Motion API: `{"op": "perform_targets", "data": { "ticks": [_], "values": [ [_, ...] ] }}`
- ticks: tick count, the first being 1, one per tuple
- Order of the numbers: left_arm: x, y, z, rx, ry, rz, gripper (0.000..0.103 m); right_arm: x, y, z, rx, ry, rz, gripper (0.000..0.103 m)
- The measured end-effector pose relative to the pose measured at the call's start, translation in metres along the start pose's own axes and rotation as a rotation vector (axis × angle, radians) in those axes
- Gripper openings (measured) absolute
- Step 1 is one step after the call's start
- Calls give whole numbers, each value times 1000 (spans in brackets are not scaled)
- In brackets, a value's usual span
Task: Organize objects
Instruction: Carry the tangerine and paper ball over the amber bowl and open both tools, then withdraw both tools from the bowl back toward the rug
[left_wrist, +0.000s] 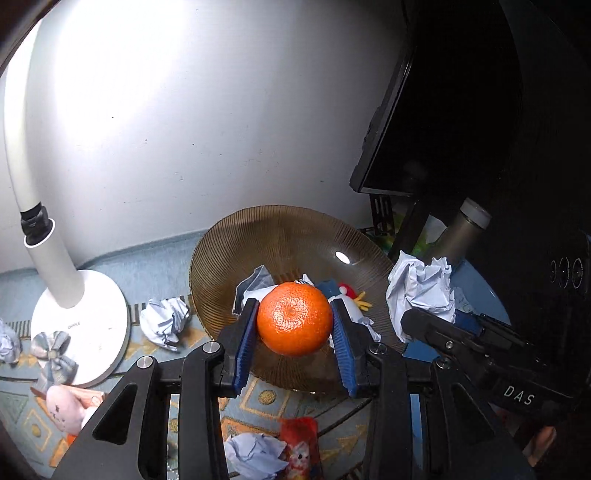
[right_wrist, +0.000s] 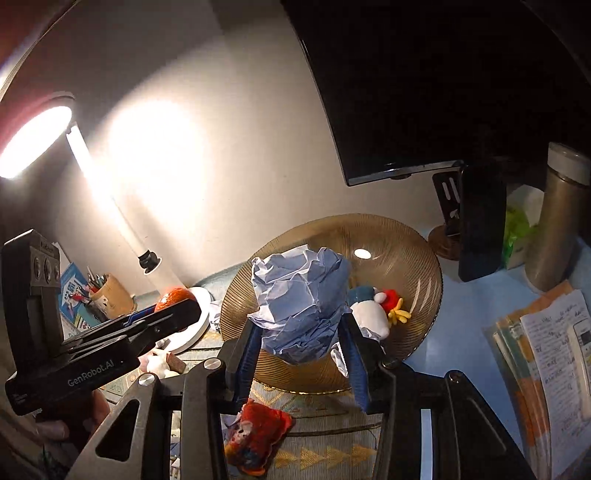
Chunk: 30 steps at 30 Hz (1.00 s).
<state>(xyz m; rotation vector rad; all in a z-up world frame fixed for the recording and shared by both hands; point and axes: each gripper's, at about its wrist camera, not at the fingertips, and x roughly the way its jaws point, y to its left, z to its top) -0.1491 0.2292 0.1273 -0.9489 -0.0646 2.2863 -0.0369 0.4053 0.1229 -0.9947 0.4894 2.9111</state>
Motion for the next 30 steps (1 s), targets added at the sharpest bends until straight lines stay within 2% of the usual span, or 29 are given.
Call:
{"op": "perform_targets", "data": {
  "ticks": [1,2,4,5,7,9,12,16,20,22,23,26,30],
  "values": [
    [7,2,2,-10,5,4,55,7,0,2,-10,7,-10,42],
    [12,4,5,-25,11,10,75,14,0,3,-21,15,-14,45],
    [16,12,6,-63,5,13,91,28,-1,4,-39,26,-28,50],
    [15,15,5,-79,5,17,91,34,-2,4,-47,37,-39,58],
    [7,21,2,-97,3,14,91,39,-6,1,-45,49,-68,59],
    [-12,24,-3,-100,-25,17,91,33,-10,-3,-29,49,-60,59],
    [-52,28,-13,-99,-83,35,91,12,-8,-7,-25,21,-60,59],
    [-119,27,-32,-96,-188,80,91,-22,16,-15,-51,-8,-44,59],
    [-179,17,-58,-59,-258,199,91,-59,52,-31,-61,-9,62,59],
    [-200,19,-78,-58,-280,232,92,-74,69,-44,-66,-1,123,59],
    [-209,23,-90,-59,-286,246,94,-79,77,-52,-69,5,151,63],
    [-209,38,-130,-77,-282,341,96,-78,97,-84,-92,33,163,68],
    [-175,71,-180,-84,-206,426,96,-47,114,-131,-222,19,55,67]
  ]
}}
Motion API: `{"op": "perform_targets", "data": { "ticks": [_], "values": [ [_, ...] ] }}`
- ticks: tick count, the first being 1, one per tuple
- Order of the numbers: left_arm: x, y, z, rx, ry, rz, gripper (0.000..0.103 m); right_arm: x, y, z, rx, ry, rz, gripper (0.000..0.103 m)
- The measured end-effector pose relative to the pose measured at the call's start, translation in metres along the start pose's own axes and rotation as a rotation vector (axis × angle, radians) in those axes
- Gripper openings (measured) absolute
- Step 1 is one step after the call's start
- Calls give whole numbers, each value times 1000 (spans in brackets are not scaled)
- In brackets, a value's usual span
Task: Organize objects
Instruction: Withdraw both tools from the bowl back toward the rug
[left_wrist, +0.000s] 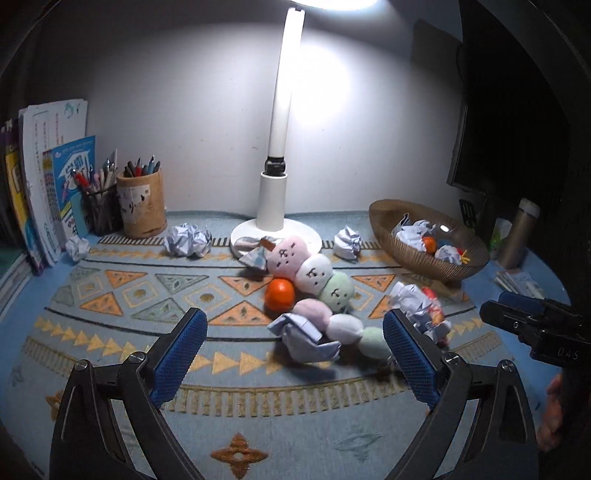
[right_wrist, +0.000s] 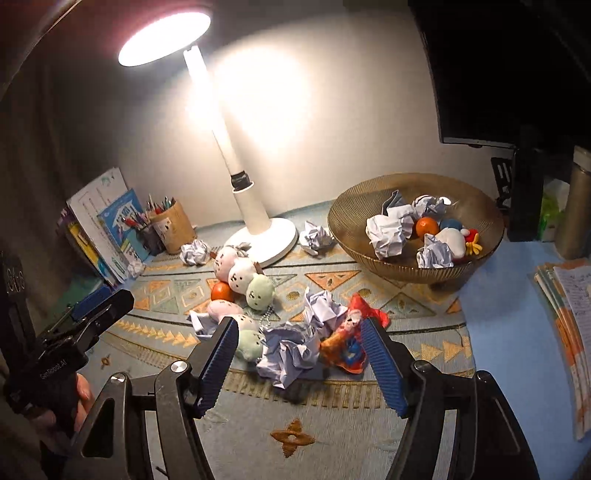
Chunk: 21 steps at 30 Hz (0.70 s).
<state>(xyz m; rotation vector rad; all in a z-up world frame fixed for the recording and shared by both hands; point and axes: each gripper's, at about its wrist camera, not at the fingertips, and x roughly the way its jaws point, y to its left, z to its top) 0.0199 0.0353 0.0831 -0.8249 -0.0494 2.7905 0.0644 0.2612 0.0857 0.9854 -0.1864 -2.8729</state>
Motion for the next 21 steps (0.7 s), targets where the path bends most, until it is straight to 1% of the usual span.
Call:
{"op": "perform_targets", "data": {
  "ticks": [1,3,4,6,7,9,12,16,17,18,19,20,21],
  "values": [
    [10,3,-10,-2,24,8,95,7,5,-10,-36,-11,-22,67],
    [23,13,-25,-38,68,-3,95,22,6,-26,-61,-10,-34,67],
    [26,14,-28,-43,99,-3,92,28,5,-32,-56,1,-29,67],
    [20,14,-26,-36,56,-21,92,40,-3,-38,-38,28,-11,67],
    [23,12,-26,-29,67,-26,92,44,-3,-38,-38,47,-25,67],
    [30,10,-28,-24,114,-15,92,46,-5,-37,-33,47,-23,67],
    [30,11,-29,-30,117,-18,92,48,-3,-39,-43,59,-24,67],
    [33,15,-26,-61,136,-24,92,42,6,-39,-84,25,-39,67],
    [35,17,-24,-74,152,-31,89,39,9,-38,-99,13,-30,68],
    [38,19,-21,-96,173,-60,86,37,13,-35,-116,8,-1,67],
    [42,22,-17,-128,202,-99,78,35,18,-31,-140,10,30,67],
    [47,25,-11,-168,232,-129,74,32,26,-24,-181,6,43,67],
    [51,29,-6,-209,253,-151,74,28,37,-17,-231,-7,52,67]
  ]
}}
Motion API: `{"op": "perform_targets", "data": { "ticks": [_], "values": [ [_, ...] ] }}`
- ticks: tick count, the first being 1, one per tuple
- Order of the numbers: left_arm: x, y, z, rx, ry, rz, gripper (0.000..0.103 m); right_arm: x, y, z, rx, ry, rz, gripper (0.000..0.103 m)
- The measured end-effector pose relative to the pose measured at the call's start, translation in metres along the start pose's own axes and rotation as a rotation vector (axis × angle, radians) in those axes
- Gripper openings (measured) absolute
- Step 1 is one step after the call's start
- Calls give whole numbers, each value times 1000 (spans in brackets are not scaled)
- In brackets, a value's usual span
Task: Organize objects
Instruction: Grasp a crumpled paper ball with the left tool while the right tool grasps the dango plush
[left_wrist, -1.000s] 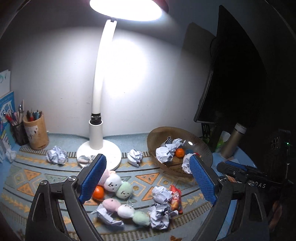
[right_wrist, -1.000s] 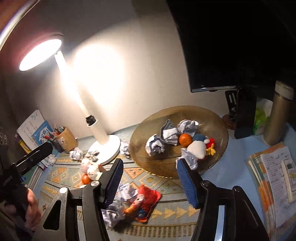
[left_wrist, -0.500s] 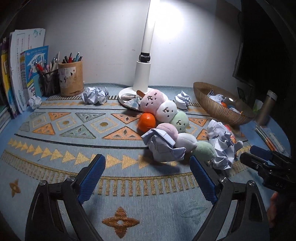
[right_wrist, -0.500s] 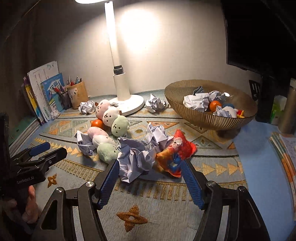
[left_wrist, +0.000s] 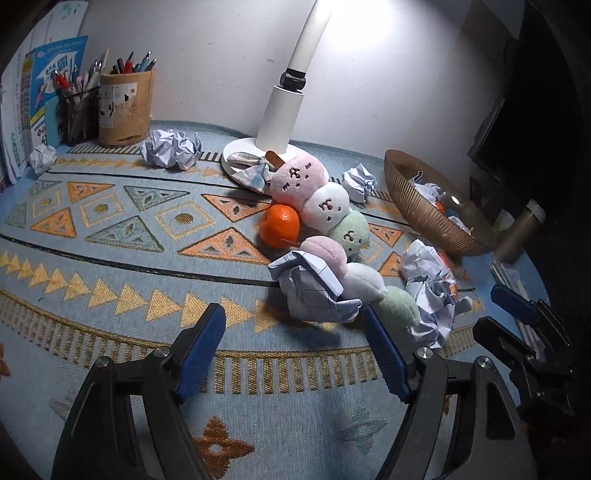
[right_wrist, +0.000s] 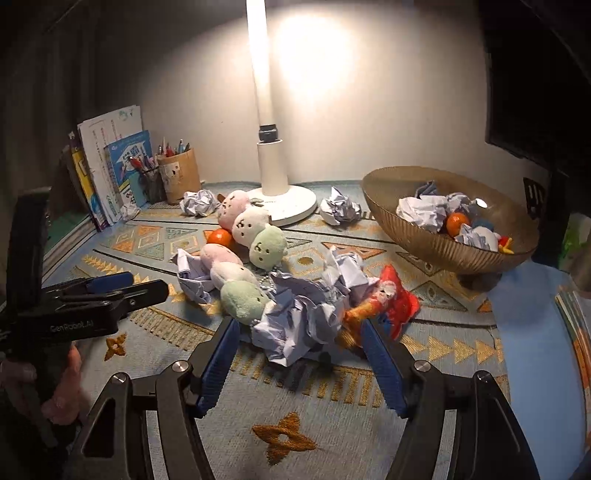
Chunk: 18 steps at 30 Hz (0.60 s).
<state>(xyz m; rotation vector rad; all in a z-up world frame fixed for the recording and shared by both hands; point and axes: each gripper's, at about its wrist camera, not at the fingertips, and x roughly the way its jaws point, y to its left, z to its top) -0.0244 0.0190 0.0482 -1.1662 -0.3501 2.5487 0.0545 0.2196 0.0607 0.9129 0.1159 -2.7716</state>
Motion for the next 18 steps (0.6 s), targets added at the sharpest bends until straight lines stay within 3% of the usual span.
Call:
{"op": "perform_targets", "data": {
  "ticks": [3,7,11,13,15,17,18],
  "values": [
    [8,4,15,-59,30,-82,72,7,27,29,-142,32,78,67],
    [29,3,16,-45,82,-35,60,43,47,38,-247,140,153,56],
    [49,11,12,-84,123,-86,54,81,57,29,-315,256,176,52],
    [52,11,12,-95,121,-126,46,94,62,24,-349,285,154,50],
    [52,6,13,-69,114,-109,42,104,68,21,-388,300,107,45],
    [49,3,12,-38,100,-86,39,109,68,20,-406,300,57,27],
    [47,3,13,-35,96,-85,39,108,66,22,-391,296,65,27]
  ]
}}
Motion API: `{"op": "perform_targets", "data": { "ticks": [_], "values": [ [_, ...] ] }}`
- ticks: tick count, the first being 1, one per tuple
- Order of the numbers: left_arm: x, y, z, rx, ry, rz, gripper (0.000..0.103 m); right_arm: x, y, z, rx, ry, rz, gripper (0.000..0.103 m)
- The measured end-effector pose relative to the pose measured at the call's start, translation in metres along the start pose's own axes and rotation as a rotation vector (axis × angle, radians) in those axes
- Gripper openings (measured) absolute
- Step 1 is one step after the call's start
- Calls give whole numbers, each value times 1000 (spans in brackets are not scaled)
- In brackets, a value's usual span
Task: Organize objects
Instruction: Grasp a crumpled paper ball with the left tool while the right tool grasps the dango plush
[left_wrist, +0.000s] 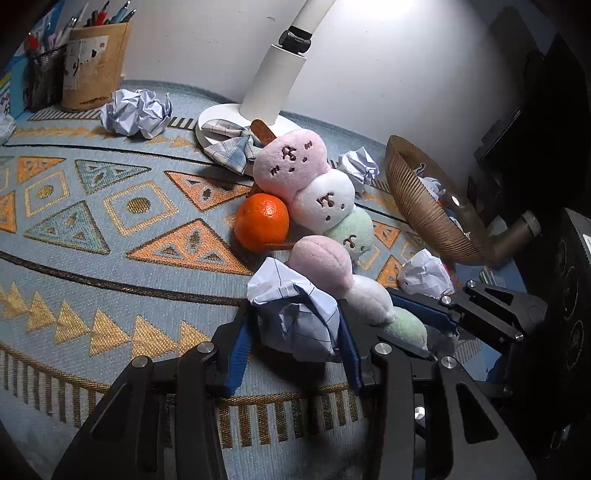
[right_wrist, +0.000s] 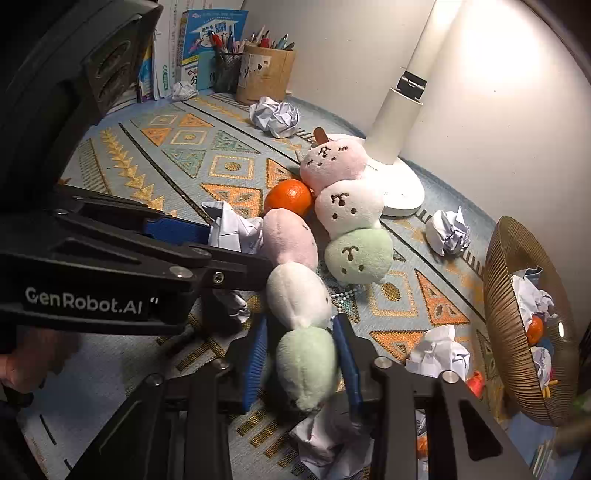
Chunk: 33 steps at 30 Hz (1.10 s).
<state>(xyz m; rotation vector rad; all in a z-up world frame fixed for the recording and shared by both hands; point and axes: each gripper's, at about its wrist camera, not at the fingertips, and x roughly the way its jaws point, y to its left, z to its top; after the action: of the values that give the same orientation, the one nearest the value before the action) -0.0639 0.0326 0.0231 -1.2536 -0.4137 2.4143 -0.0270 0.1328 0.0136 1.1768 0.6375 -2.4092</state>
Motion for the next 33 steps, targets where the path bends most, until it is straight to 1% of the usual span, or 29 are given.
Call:
{"op": "perform_targets", "data": {
  "ticks": [2,3,4,7,9,10,11,14,15,16,18,20,22,23,24,25,26,27,28,29,32,33],
  "values": [
    [-13,4,0,-10,-27,-9,38,-9,-8,2,44,-37,17,26],
    [-24,6,1,-8,-48,-11,38,-19,-11,4,70,-69,26,26],
    [-38,7,1,1,-75,-11,38,-31,-15,7,102,-109,52,26],
    [-80,7,-2,27,-142,-13,38,-74,-23,16,205,-223,182,26],
    [-104,5,-9,51,-167,0,38,-96,-24,18,272,-242,308,26],
    [-114,5,-15,67,-167,5,38,-101,-23,15,316,-223,376,26],
    [-120,5,-21,81,-157,10,38,-99,-21,11,362,-182,449,27],
    [-128,4,-41,134,-139,2,39,-73,-8,-18,517,-32,654,27],
    [-125,6,-48,149,-129,0,39,-63,-2,-30,568,3,697,27],
    [-121,7,-55,156,-116,-3,39,-56,2,-40,602,18,718,27],
    [-105,12,-62,151,-66,4,39,-46,6,-54,638,26,707,27],
    [-91,11,-65,180,-33,74,40,-37,2,-63,685,37,673,27],
    [-81,5,-68,234,-22,152,47,-34,-3,-67,683,41,575,27],
    [-78,4,-68,242,-16,166,48,-33,-6,-70,681,53,530,29],
    [-76,5,-68,242,-5,156,50,-34,-10,-73,691,60,501,31],
    [-76,7,-69,234,7,142,57,-33,-19,-75,699,58,482,35],
    [-76,9,-69,221,7,136,70,-37,-22,-78,700,46,468,37],
    [-79,13,-70,210,-3,140,76,-41,-24,-80,694,37,452,37],
    [-81,16,-73,201,-14,145,78,-42,-27,-80,680,34,430,37],
    [-84,20,-76,191,-13,141,78,-45,-26,-81,662,35,406,38],
    [-93,30,-82,151,-15,77,78,-50,-16,-81,586,39,374,38],
    [-97,33,-84,138,-19,69,78,-52,-12,-80,557,35,362,38]
  ]
}}
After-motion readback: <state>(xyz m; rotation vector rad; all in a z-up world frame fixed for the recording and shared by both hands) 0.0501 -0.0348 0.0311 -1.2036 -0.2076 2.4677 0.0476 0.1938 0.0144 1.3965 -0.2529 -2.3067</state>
